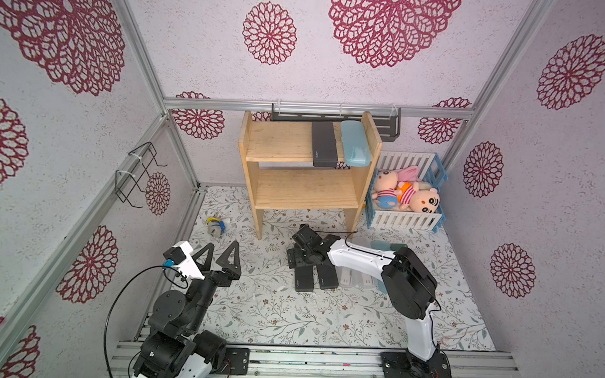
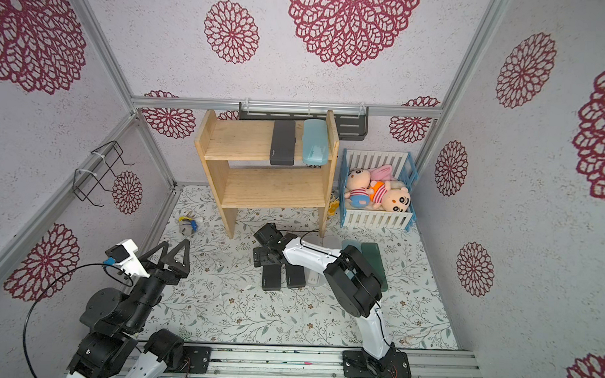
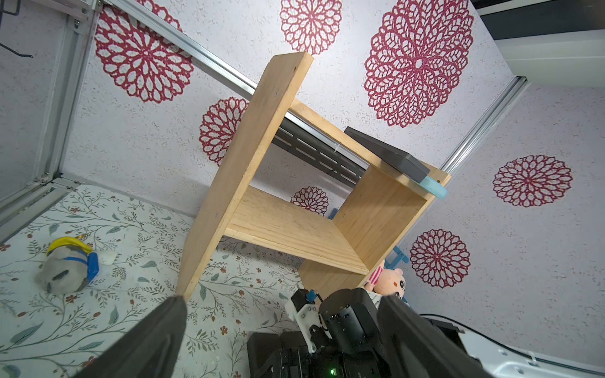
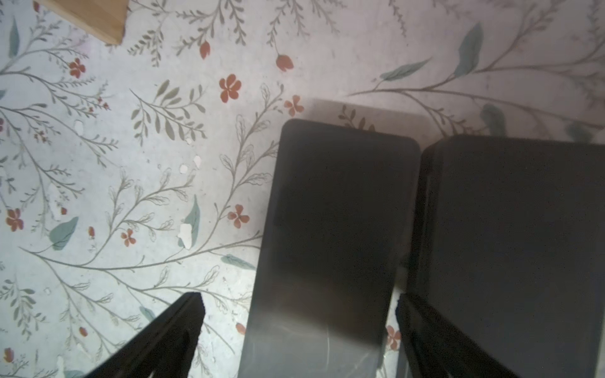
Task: Remove the pencil cases from the shelf
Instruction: Place the pencil case at the center of the board.
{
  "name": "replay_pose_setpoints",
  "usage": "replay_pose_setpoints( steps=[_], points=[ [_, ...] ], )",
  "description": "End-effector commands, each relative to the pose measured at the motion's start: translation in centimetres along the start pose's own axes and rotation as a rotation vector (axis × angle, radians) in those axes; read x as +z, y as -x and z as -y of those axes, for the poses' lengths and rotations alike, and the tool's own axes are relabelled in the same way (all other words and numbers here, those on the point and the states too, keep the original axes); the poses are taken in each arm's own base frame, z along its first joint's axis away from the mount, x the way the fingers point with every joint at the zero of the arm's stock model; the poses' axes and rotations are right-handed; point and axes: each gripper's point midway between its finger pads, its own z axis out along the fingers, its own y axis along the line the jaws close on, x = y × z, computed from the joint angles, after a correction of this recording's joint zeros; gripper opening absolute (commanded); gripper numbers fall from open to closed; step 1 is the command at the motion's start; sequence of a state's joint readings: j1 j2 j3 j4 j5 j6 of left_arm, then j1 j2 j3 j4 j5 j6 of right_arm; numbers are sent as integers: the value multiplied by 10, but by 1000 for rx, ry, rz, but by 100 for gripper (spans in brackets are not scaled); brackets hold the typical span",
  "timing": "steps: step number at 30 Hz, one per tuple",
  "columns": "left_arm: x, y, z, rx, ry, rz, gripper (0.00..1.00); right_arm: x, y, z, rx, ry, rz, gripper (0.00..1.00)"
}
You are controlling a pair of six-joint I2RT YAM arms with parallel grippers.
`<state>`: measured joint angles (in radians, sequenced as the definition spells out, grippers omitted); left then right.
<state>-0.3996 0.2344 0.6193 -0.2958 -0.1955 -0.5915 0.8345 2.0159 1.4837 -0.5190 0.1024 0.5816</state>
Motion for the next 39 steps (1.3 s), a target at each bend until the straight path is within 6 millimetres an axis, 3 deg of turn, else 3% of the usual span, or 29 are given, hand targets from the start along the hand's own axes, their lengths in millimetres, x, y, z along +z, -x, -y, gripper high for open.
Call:
replay_pose_setpoints(
  steps=[1, 4, 6, 12, 20, 24, 30, 35, 39],
  points=[
    [3, 2, 3, 1, -7, 7, 97, -38, 41, -31, -40, 88, 136, 99],
    [4, 5, 7, -9, -22, 9, 97, -58, 47, -69, -84, 185, 185, 99],
    [5, 7, 9, -11, -24, 7, 97, -60, 42, -93, -97, 267, 172, 99],
    [6, 13, 10, -43, -18, 23, 97, -27, 24, -119, -87, 320, 100, 99],
    [7, 14, 17, -50, -35, -7, 97, 10, 13, -106, -62, 233, 44, 99],
    [5, 11, 16, -63, -41, -8, 97, 15, 6, -92, -60, 190, 51, 99],
    [-1, 26, 25, -71, -70, 19, 97, 22, -6, -68, -58, 133, 28, 99],
    [-6, 30, 28, -80, -79, 21, 97, 17, -5, -55, -46, 112, 39, 99],
    [-3, 33, 31, -125, -92, 26, 97, -8, 12, -67, -55, 167, 110, 99]
  ],
)
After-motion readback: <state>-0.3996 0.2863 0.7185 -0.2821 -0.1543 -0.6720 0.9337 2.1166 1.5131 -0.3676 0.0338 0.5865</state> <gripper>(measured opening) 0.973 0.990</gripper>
